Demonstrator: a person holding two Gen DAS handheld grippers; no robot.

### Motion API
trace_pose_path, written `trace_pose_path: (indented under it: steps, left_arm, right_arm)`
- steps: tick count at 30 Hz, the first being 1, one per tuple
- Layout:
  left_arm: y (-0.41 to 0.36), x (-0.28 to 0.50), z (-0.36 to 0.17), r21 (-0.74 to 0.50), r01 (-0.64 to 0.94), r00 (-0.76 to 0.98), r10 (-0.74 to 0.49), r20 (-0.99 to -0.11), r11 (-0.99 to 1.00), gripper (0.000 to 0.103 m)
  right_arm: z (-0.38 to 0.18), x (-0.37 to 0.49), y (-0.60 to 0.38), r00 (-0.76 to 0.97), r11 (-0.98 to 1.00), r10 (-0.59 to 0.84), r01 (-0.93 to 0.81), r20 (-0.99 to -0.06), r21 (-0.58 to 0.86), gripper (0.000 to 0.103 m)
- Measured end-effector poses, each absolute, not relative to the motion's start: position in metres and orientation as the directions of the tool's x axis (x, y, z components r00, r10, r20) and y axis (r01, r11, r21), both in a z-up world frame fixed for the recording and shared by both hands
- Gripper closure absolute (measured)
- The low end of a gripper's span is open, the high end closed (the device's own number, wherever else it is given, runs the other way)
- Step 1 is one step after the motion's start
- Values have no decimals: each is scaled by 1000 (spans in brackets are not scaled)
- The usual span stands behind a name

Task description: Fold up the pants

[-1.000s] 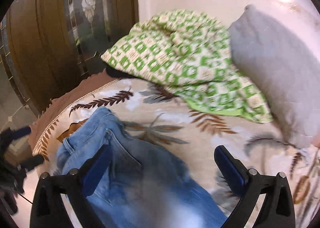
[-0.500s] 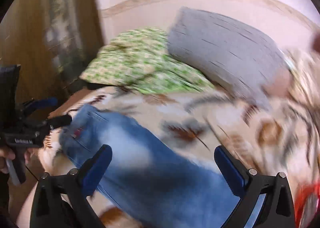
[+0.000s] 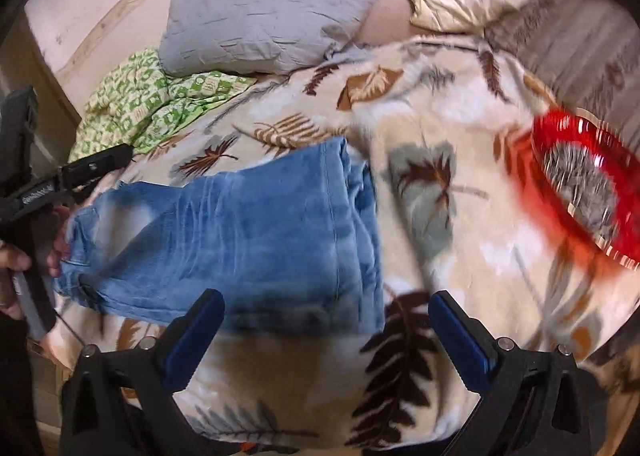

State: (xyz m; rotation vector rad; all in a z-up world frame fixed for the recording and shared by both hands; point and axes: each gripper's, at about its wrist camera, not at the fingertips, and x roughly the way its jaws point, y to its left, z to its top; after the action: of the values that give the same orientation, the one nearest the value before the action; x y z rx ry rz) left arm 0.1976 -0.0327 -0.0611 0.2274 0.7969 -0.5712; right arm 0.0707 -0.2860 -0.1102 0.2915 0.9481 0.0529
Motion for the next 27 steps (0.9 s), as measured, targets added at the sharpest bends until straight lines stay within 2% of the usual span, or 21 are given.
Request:
trace_pose_path:
  steps: [9, 12, 13, 14, 15, 16, 17, 19, 25, 27]
  left_arm:
    - [-25, 194, -71, -16, 570, 536, -386, -751, 821, 0]
    - [-19, 194, -69, -14, 560, 543, -380, -749, 828, 0]
    - [-18, 194, -68, -17, 558, 542, -380, -749, 830, 0]
    - [-17, 195, -67, -20, 557, 540, -381, -751, 830, 0]
    - [-17, 196, -66, -21, 557, 539, -381, -751, 830, 0]
    - [-19, 196, -63, -21, 559, 537, -382, -752, 829, 0]
    - [-22, 197, -61, -19, 565, 536, -384, -752, 825, 0]
    - [-31, 199, -56, -6, 584, 531, -388, -753, 812, 0]
    - [-97, 202, -54, 21, 753, 401, -434, -806, 657, 0]
    - [-126, 204, -61, -13, 811, 310, -448, -839, 585, 0]
  right_arm:
    - [-146, 70, -285, 537, 865, 346, 136, -770, 483, 1]
    - [-158, 74, -294, 567, 802, 386, 184, -728, 569, 2]
    - [-158, 74, -297, 586, 785, 393, 188, -709, 591, 8]
    - [-159, 76, -301, 601, 764, 397, 202, -693, 613, 20]
    - [-161, 78, -304, 609, 747, 404, 211, -682, 631, 27]
    - [-163, 81, -304, 606, 739, 413, 214, -680, 639, 44]
    - [-166, 84, -304, 600, 734, 418, 220, -682, 643, 66]
    - [-170, 85, -300, 595, 734, 428, 211, -680, 646, 83]
    - [-181, 70, -298, 638, 725, 413, 202, -650, 658, 86]
    - [-184, 70, -299, 647, 722, 414, 195, -640, 664, 85]
